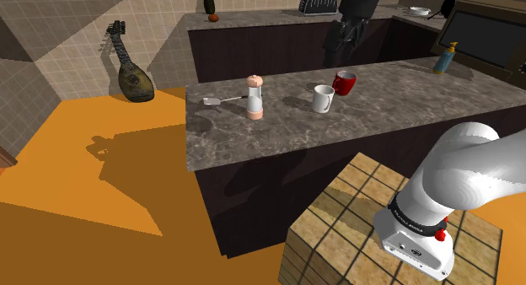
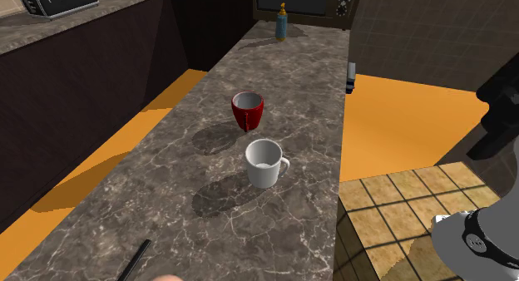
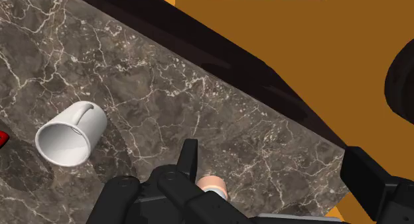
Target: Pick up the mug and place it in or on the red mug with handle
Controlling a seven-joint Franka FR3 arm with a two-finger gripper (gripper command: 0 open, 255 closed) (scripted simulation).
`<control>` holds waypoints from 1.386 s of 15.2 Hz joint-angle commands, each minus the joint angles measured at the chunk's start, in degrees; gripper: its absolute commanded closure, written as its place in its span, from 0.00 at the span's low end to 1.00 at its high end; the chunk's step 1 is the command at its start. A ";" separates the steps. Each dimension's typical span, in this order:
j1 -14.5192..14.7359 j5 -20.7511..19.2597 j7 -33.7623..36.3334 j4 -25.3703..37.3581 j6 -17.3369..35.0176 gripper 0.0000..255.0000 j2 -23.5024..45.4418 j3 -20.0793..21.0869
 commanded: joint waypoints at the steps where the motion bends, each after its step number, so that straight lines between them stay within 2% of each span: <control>1: 0.00 0.00 0.00 0.00 0.00 0.00 0.00 0.00; 11: -3.13 -4.62 -10.12 -1.83 10.47 0.00 11.34 -8.56; 21: -5.40 -5.44 -20.38 2.97 19.90 0.00 27.98 -16.61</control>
